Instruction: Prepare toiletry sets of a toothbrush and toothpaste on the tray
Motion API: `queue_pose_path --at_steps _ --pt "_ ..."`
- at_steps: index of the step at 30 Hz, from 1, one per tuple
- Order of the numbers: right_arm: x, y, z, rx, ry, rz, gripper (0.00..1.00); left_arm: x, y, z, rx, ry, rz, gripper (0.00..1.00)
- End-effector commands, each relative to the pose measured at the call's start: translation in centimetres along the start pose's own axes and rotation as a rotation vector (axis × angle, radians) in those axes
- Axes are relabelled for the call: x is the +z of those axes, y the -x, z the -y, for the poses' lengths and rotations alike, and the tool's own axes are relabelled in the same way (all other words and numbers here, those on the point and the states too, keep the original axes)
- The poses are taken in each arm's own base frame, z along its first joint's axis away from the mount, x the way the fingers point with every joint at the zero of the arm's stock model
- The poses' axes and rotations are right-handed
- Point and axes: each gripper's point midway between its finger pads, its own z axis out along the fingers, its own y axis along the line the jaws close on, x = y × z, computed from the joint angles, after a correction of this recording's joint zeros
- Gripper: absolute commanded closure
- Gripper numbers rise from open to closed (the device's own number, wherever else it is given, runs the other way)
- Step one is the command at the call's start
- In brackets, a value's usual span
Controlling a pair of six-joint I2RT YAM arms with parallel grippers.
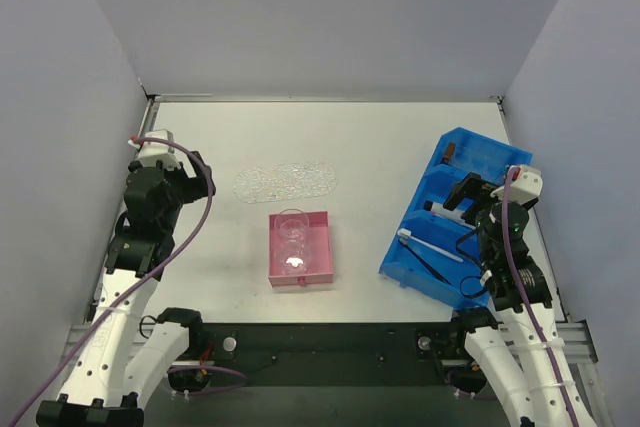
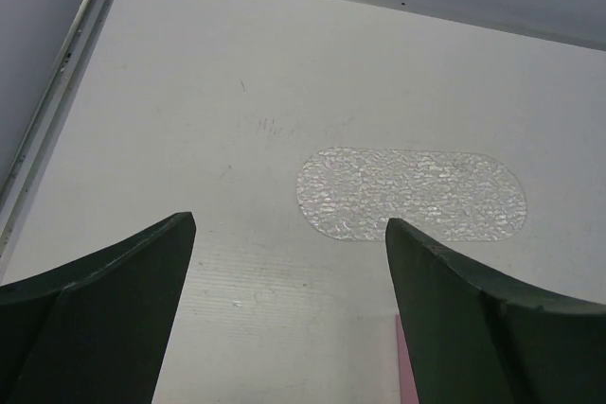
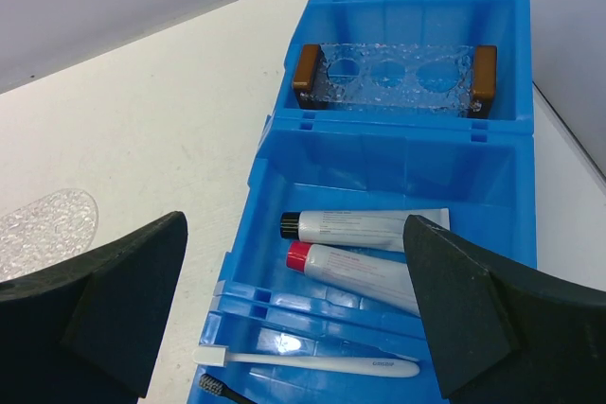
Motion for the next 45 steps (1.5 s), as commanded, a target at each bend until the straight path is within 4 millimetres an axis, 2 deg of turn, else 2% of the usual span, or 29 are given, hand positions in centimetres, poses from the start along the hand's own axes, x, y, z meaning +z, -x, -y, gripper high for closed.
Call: queue_pose_path --at_steps 1,9,14,17,19,20,22,23,25,26,31,35,38,45 --pt "-0.2 1.6 0.0 0.02 -0.011 0.043 0.09 0.0 1.1 0.1 -0.028 0.003 0.04 0.07" --pt "-0.3 1.5 0.0 0.014 -0.007 0.035 0.08 0.1 1.0 -1.2 -0.114 0.101 0.02 0.05" --pt "-0.6 1.5 -0.1 0.024 0.0 0.031 0.09 0.6 -0.3 -0.9 -0.075 0.072 -0.008 0.05" --pt "-0.6 1.5 -0.4 0.041 0.017 0.03 0.1 1.7 -2.4 -1.2 -0.085 0.091 -0.067 0.06" --pt "-0.6 1.4 -0.8 0.051 0.032 0.025 0.1 2.5 -3.5 -0.9 -0.1 0.087 -0.102 0.11" --pt "-0.5 1.3 -0.9 0.057 0.038 0.023 0.1 3.3 -4.6 -0.4 -0.101 0.066 -0.147 0.12" --pt "-0.5 1.1 -1.3 0.072 0.057 0.016 0.1 4.3 -5.5 0.4 -0.13 0.041 -0.182 0.16" --pt "-0.5 1.1 -1.4 0.075 0.061 0.013 0.11 5.2 -6.8 1.0 -0.133 0.018 -0.235 0.19" --pt "-0.5 0.9 -1.6 0.077 0.071 0.008 0.11 6.1 -7.4 1.5 -0.162 0.003 -0.26 0.22" --pt "-0.5 0.9 -1.6 0.078 0.073 0.007 0.11 6.6 -8.3 1.9 -0.169 -0.007 -0.294 0.23" --pt "-0.5 0.7 -1.5 0.063 0.073 -0.003 0.11 7.4 -9.6 1.9 -0.199 -0.005 -0.309 0.27" --pt "-0.5 0.4 -1.7 0.065 0.082 -0.01 0.11 8.3 -13.0 2.9 -0.252 -0.029 -0.405 0.31" --pt "-0.3 -0.1 -1.8 0.067 0.085 -0.024 0.11 8.7 -14.6 3.5 -0.273 -0.035 -0.462 0.32" --pt "-0.2 -0.9 -1.9 0.08 0.094 -0.035 0.12 9.4 -16.3 5.2 -0.252 -0.036 -0.477 0.34"
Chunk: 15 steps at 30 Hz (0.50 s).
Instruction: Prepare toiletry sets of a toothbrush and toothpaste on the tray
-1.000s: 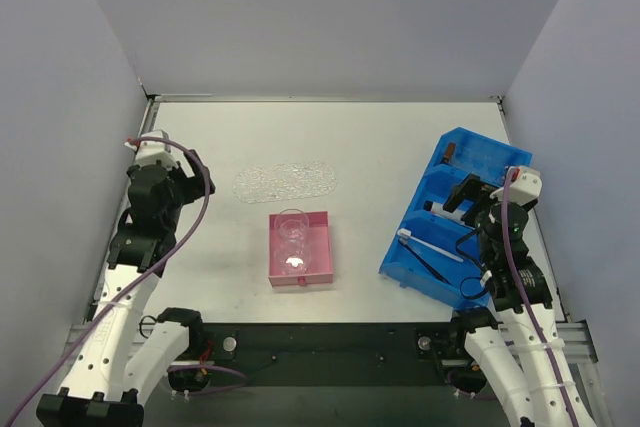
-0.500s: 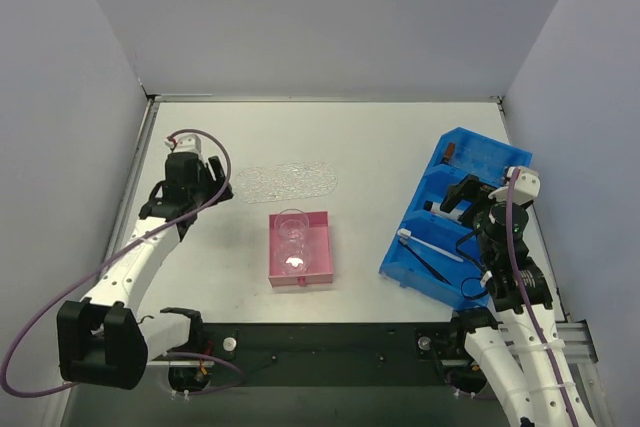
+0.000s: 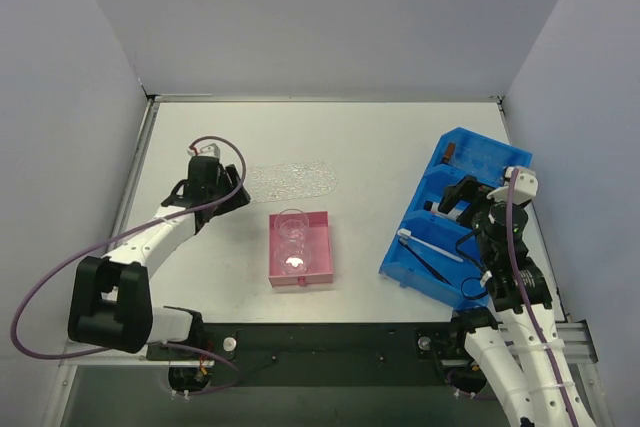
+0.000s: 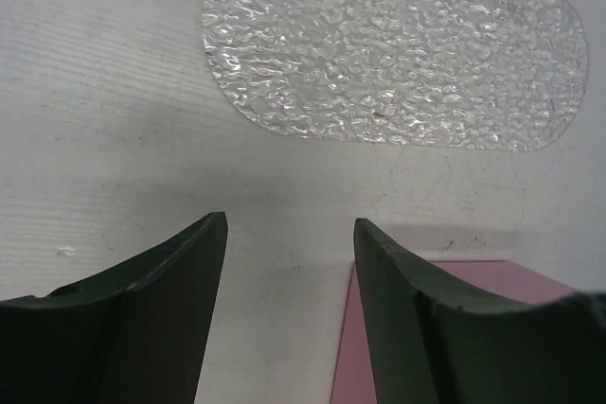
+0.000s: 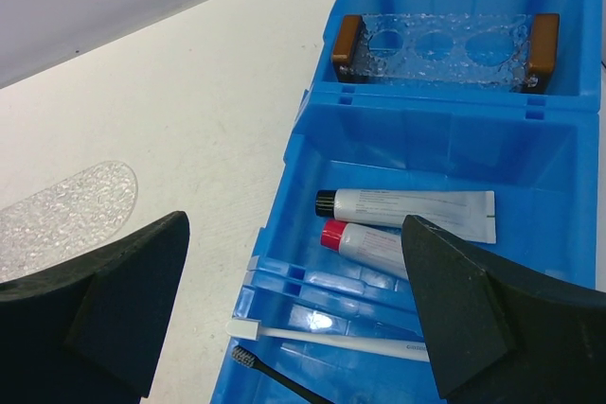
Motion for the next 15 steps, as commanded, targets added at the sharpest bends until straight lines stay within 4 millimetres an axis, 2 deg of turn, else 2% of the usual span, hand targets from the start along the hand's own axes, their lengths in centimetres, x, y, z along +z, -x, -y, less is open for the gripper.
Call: queue_pose_path --at_steps 1,5,9,15 --pt "0.2 0.2 -0.4 0.025 0.02 0.018 0.11 0.8 1.1 2.3 -0.024 -0.057 0.059 0.34" --pt "-0.3 0.4 -0.3 0.015 0.017 0.024 0.11 2.0 -0.6 1.4 -0.049 -0.021 0.009 0.34" --pt "-0.6 0.5 0.0 0.022 0.01 0.039 0.12 3.0 -1.6 1.5 -0.065 -0.018 -0.029 0.34" --pt "-0.8 0.5 0.0 0.028 0.014 0.042 0.11 4.5 -2.1 1.3 -0.049 -0.002 -0.05 0.31"
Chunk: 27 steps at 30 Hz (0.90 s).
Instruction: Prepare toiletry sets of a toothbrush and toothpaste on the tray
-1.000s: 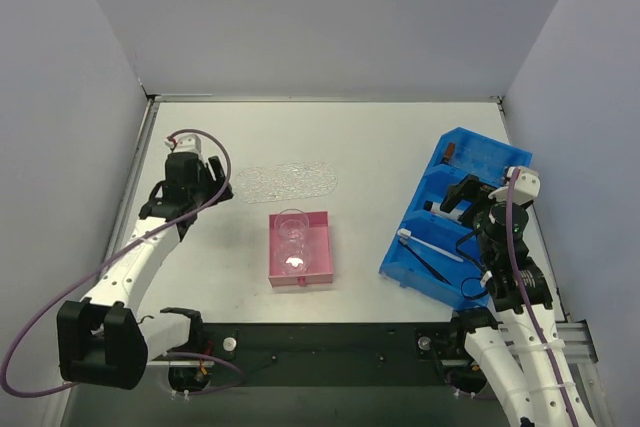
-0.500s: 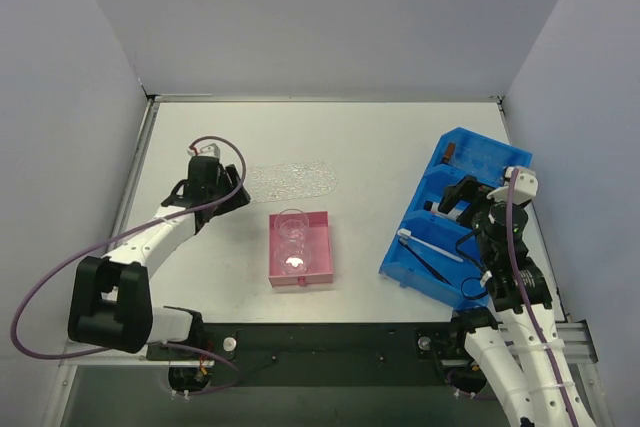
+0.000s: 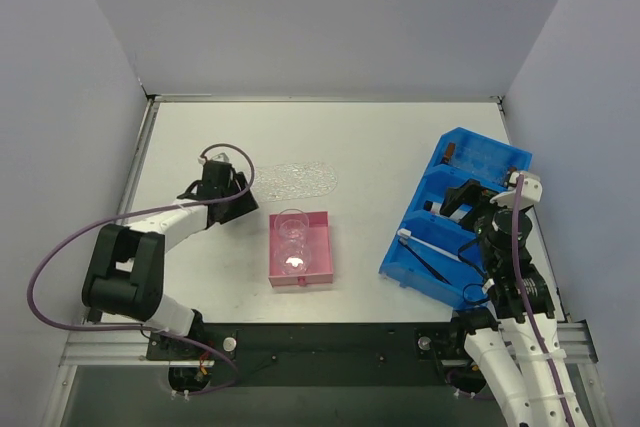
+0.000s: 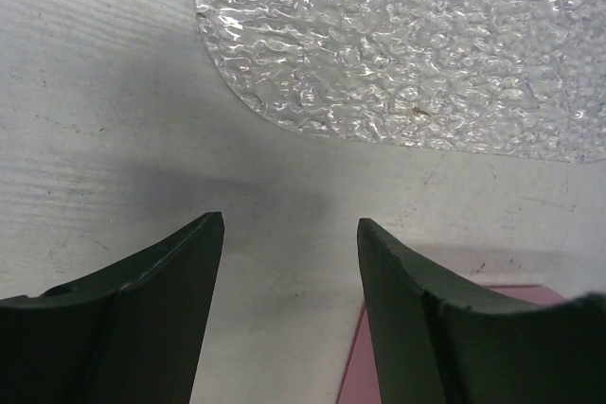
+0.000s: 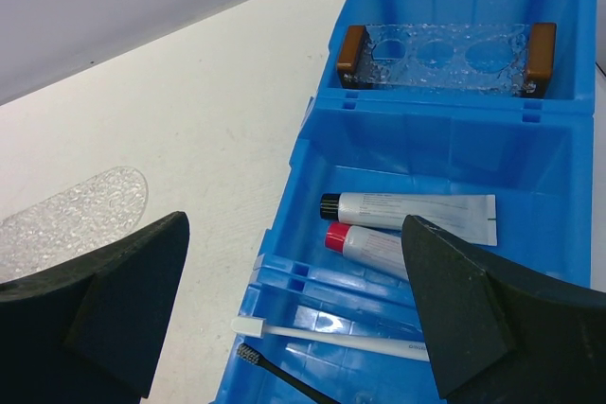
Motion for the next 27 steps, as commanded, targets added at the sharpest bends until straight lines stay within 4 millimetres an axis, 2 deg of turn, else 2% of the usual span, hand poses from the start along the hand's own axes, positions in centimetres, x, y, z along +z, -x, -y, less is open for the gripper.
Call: queue_pose_path --at_steps 1,8,11,12,21,27 --pt "0.1 0.1 0.1 0.017 -0.004 0.014 0.11 0.8 1.8 1.6 -0.004 -0.046 0.059 0.31" --pt "0.0 0.2 0.0 0.02 0.0 0.017 0.11 2.4 1.6 1.9 0.005 -0.055 0.04 0.22" --pt "-0.1 0.3 0.0 0.02 -0.001 0.022 0.11 2.6 1.5 1.7 0.01 -0.047 0.036 0.21" --pt "-0.1 0.4 0.0 0.02 -0.001 0.026 0.11 2.7 2.1 2.1 0.007 -0.063 0.06 0.21" --pt "-0.1 0.4 0.0 0.021 0.001 0.023 0.11 3.4 3.2 2.9 0.023 -0.085 0.09 0.22" --pt "-0.2 0.3 0.0 0.022 0.001 0.022 0.12 4.3 3.1 2.9 0.039 -0.086 0.082 0.22"
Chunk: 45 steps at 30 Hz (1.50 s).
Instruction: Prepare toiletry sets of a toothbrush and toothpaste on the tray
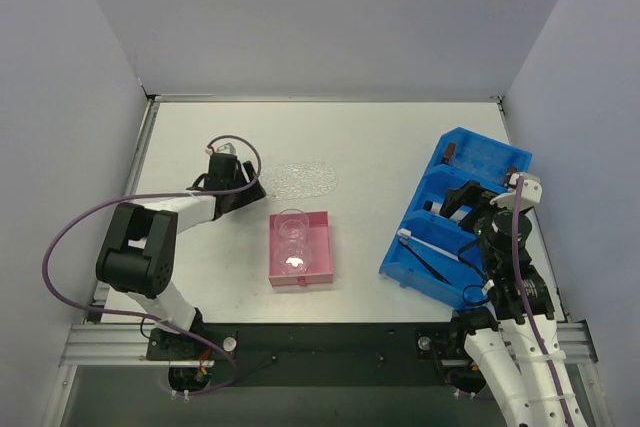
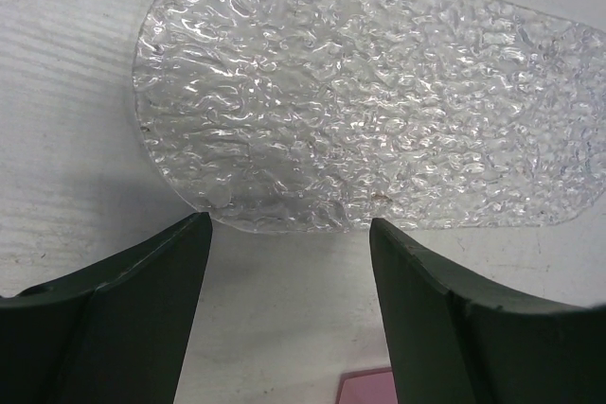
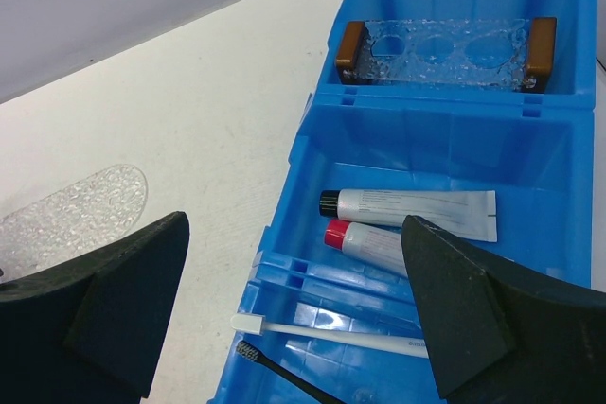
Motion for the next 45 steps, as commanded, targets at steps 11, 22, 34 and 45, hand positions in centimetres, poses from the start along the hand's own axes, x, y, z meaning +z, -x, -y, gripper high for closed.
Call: queue_pose_path --at_steps 11,22,34,45 --pt "-0.1 0.2 0.1 0.016 -0.005 0.016 0.11 1.2 2.1 1.5 0.061 -0.039 0.055 0.22" --pt "-0.9 1.4 0.0 -0.019 -0.005 0.018 0.11 -9.6 6.0 5.8 0.131 -0.115 0.246 0.18" --pt "-1.2 0.6 0.2 -0.034 -0.007 -0.023 0.12 -16.0 -2.2 5.9 0.495 -0.126 0.034 0.34" --pt "-0.9 0.5 0.3 -0.038 -0.021 -0.034 0.12 -15.9 -6.8 6.7 0.566 -0.095 -0.048 0.46"
